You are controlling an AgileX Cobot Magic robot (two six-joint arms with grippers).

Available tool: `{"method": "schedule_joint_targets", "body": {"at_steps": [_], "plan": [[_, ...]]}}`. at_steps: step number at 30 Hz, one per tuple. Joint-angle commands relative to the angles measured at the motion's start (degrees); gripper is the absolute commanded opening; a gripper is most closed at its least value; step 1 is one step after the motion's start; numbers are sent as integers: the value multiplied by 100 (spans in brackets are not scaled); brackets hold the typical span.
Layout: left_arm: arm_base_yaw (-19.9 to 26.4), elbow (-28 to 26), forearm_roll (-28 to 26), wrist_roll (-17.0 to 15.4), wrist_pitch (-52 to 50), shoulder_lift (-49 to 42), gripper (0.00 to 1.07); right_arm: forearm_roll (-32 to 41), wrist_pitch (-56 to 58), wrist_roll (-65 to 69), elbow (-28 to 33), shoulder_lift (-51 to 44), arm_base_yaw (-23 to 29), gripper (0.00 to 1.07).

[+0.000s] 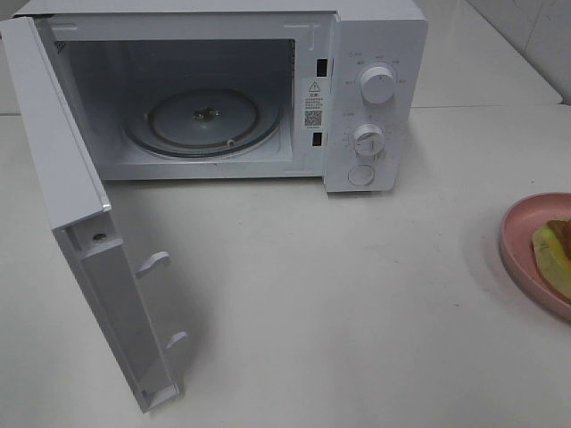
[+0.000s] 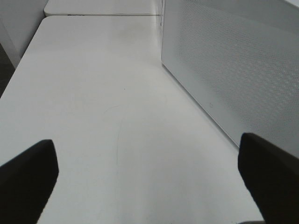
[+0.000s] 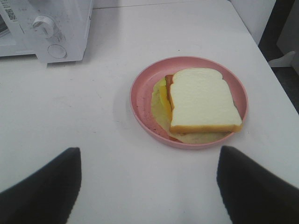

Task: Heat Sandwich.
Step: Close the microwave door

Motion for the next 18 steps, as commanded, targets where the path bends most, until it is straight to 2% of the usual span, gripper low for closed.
{"method": "schedule_joint_targets", "body": {"at_steps": [1,18], "plan": [[23,29,-11,6,-34,-120,103,6,-57,0,6,-155,-40,76],[23,29,-11,-6,-34,-120,103,6,-57,0,6,-155,-40,76]]}}
